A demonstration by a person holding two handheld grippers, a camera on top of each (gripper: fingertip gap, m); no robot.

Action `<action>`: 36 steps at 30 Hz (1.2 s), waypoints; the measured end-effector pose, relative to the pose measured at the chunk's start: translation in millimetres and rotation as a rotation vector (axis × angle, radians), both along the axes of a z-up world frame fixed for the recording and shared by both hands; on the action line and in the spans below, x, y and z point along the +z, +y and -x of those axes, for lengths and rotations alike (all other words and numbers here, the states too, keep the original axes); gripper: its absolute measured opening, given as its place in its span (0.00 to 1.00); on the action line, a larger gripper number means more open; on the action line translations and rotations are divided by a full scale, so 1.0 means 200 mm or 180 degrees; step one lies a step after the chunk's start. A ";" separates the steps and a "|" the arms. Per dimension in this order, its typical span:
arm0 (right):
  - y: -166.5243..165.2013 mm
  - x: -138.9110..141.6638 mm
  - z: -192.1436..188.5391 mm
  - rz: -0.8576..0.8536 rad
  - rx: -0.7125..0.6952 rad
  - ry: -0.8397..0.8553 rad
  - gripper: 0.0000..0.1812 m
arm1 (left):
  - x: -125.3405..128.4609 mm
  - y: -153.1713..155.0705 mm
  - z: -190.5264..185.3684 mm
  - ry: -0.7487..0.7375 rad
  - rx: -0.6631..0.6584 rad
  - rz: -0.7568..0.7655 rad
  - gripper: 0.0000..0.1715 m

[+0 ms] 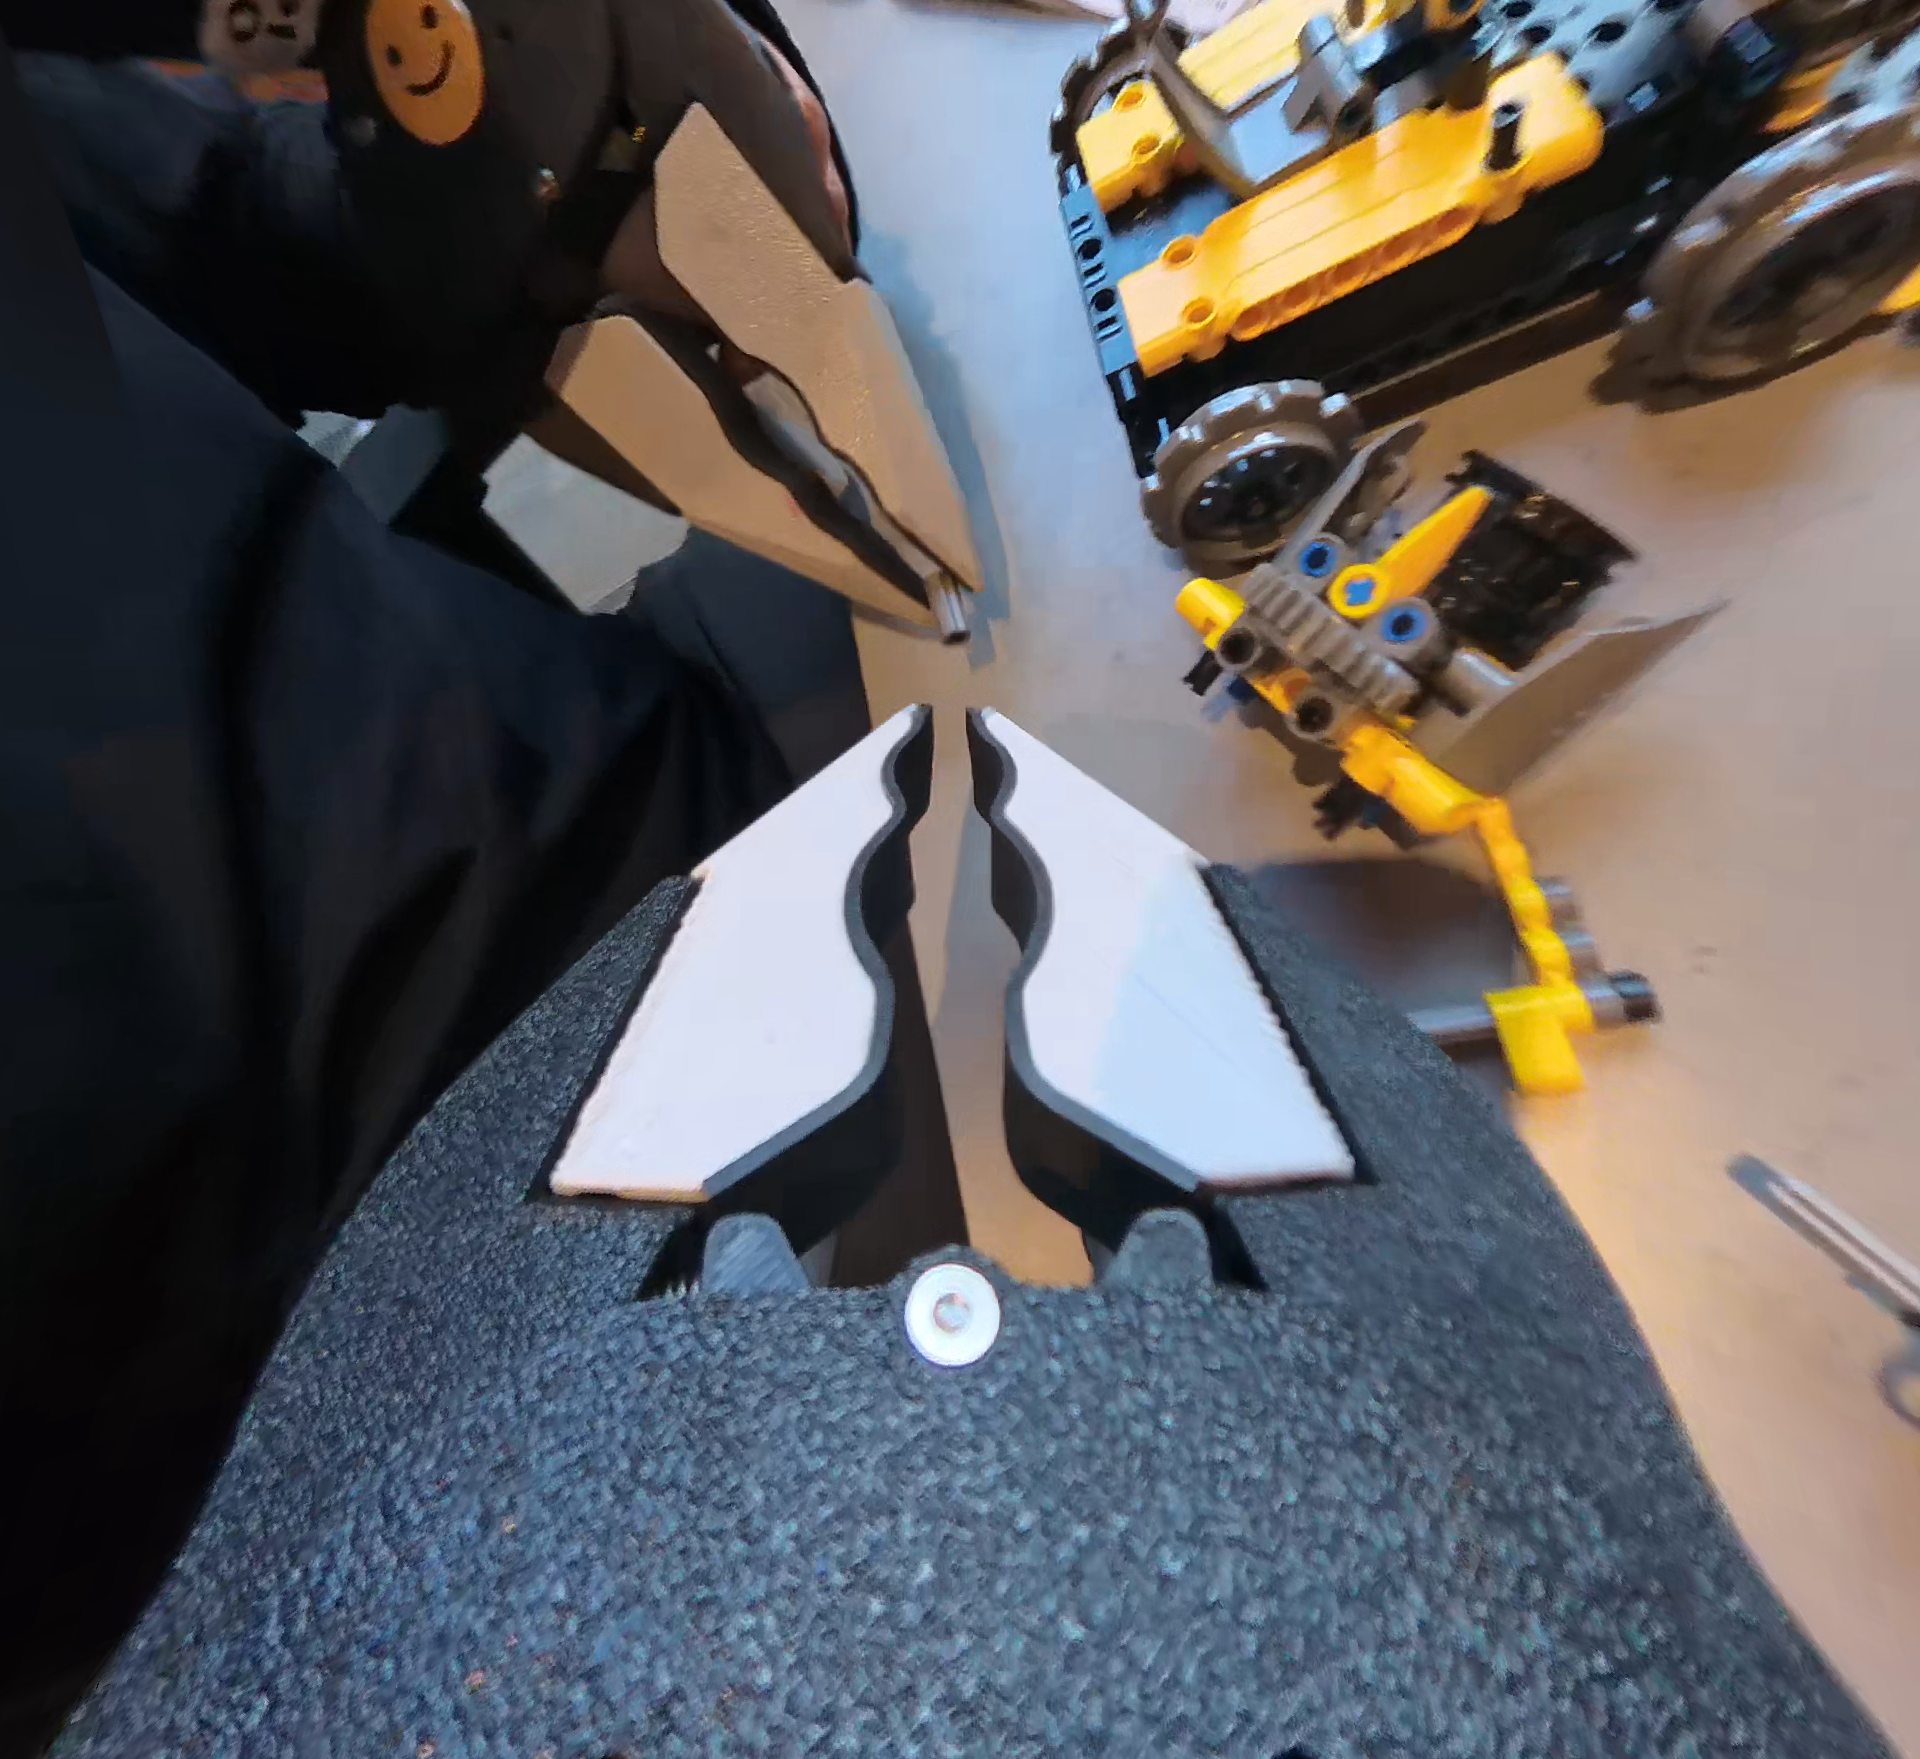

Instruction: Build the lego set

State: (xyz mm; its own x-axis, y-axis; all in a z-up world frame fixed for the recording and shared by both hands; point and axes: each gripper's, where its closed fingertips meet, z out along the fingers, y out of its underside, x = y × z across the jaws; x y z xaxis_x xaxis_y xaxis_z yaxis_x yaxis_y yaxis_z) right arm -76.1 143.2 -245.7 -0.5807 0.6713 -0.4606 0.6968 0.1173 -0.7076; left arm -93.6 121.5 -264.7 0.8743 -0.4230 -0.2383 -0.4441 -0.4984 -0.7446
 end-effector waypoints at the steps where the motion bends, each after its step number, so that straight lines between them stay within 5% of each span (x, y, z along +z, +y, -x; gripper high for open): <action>1: 0.02 0.01 0.00 -0.0034 -0.0030 0.0062 0.03 | -0.01 -0.01 0.01 -0.0025 0.0030 0.0076 0.04; 15: 0.23 0.02 -0.03 -0.0444 -0.0462 0.0695 0.04 | -0.06 -0.04 0.02 -0.0311 0.0126 0.0355 0.04; 24: 0.73 -0.02 -0.25 -0.1079 -0.1274 0.0504 0.07 | -0.06 -0.03 0.02 -0.0319 0.0186 0.0346 0.04; 36: 0.78 -0.13 -0.26 -0.1363 -0.1013 0.0299 0.09 | -0.06 0.07 -0.05 -0.0394 0.0273 0.0360 0.04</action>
